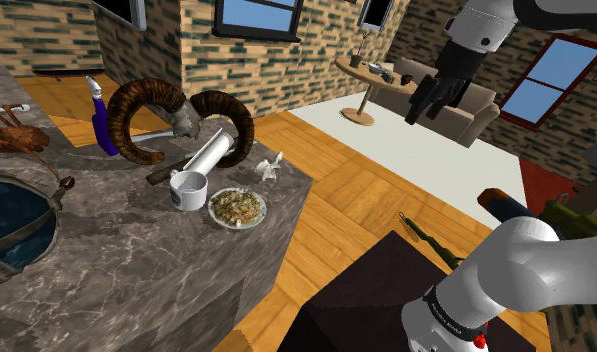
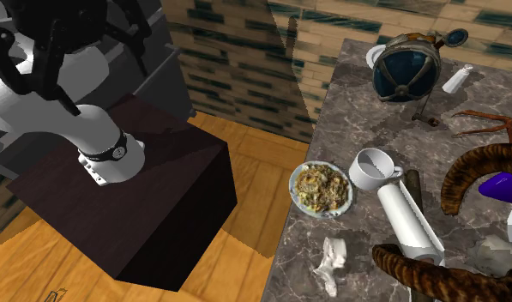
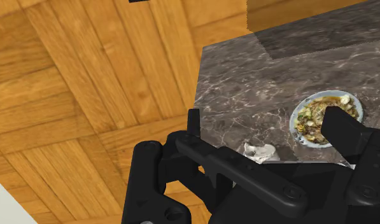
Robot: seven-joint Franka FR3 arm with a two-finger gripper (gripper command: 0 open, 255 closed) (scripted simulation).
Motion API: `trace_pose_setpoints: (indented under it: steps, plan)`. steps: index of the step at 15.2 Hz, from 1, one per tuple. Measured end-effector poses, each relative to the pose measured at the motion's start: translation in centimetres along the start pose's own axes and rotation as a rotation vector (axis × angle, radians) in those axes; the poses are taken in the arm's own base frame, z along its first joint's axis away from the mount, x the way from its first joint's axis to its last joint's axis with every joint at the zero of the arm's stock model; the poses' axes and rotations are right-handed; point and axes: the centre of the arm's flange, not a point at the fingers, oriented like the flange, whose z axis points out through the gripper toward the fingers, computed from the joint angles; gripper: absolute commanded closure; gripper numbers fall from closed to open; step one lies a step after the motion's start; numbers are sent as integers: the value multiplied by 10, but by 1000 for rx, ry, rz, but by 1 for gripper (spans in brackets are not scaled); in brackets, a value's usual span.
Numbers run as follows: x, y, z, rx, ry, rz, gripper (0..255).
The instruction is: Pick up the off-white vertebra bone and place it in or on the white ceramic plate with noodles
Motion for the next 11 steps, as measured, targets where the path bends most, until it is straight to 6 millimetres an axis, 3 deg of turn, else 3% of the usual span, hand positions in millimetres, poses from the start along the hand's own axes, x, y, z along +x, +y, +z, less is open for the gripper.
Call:
trace_pose_setpoints:
  steps: [3, 11]
  plan:
    - [8, -10, 11, -5, -5, 13, 0]
    - [77, -61, 75, -38, -35, 103, 0]
